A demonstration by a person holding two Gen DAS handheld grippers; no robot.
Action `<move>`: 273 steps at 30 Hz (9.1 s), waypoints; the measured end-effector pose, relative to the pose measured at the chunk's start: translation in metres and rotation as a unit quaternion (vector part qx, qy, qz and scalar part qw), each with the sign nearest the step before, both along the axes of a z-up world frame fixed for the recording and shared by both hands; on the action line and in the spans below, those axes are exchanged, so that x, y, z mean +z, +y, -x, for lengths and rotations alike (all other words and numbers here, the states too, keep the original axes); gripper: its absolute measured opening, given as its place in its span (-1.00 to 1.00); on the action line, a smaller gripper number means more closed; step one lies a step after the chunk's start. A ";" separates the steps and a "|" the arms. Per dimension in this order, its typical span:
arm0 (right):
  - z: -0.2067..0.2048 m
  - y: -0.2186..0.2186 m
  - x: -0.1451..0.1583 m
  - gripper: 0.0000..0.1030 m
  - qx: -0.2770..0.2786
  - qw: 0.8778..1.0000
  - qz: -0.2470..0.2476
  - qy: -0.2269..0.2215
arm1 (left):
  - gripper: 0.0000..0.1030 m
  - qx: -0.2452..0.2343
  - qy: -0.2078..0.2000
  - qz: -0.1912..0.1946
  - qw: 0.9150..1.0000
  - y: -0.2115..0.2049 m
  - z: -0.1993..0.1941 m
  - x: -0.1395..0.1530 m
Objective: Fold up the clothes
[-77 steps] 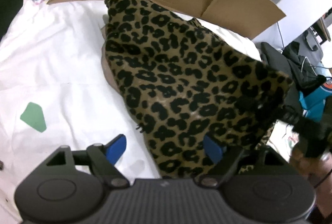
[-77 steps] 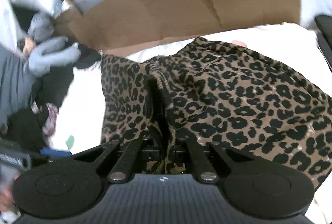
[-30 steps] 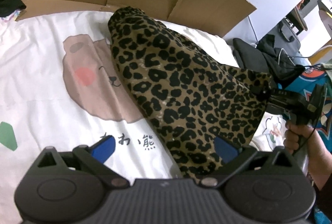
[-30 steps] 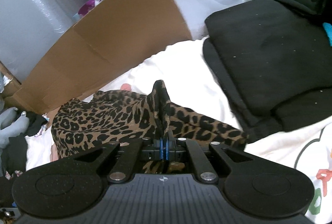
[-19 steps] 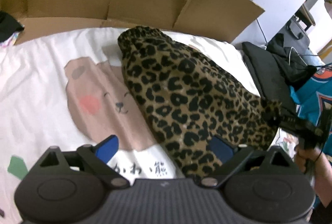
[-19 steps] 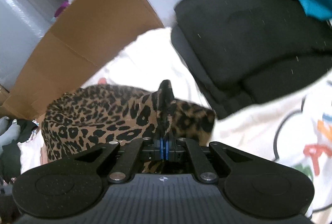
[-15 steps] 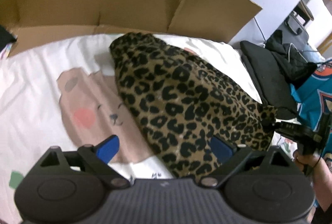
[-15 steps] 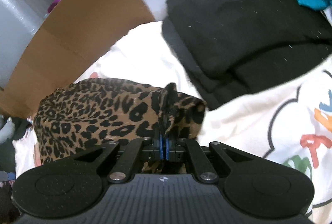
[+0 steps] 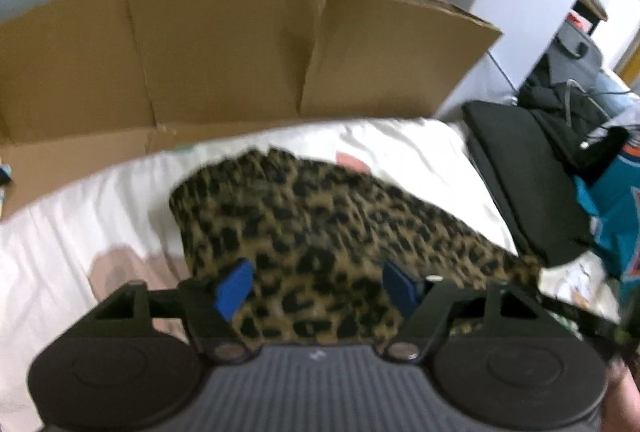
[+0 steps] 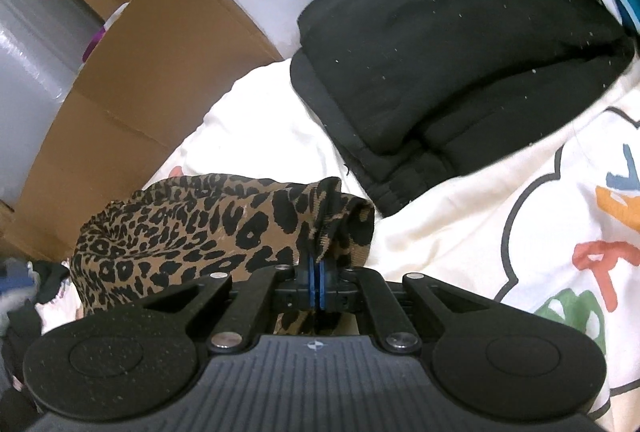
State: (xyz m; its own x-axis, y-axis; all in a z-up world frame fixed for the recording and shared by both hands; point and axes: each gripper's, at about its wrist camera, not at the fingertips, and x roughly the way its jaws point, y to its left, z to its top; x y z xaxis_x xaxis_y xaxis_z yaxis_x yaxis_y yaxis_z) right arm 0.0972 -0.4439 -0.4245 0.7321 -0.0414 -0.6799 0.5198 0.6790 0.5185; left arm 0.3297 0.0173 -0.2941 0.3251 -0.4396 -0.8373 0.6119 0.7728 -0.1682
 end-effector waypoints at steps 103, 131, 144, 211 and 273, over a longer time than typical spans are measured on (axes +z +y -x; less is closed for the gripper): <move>0.004 -0.018 0.022 -0.94 0.013 0.995 0.095 -0.009 | -0.33 0.228 0.200 -0.025 0.953 -0.106 -0.113 -0.136; 0.006 -0.019 0.016 -0.94 0.025 0.996 0.091 0.004 | -0.71 0.302 0.255 0.001 0.919 -0.078 -0.137 -0.147; 0.005 -0.018 0.015 -0.94 0.030 0.995 0.098 0.007 | -0.27 0.261 0.228 -0.057 0.936 -0.102 -0.126 -0.140; -0.004 -0.016 0.012 -0.96 0.025 0.990 0.136 0.014 | -1.00 0.228 0.187 0.042 0.955 -0.121 -0.118 -0.105; -0.048 0.031 0.018 -0.79 0.124 0.986 0.104 0.044 | -0.70 -0.045 0.108 -0.090 0.989 -0.051 -0.090 -0.084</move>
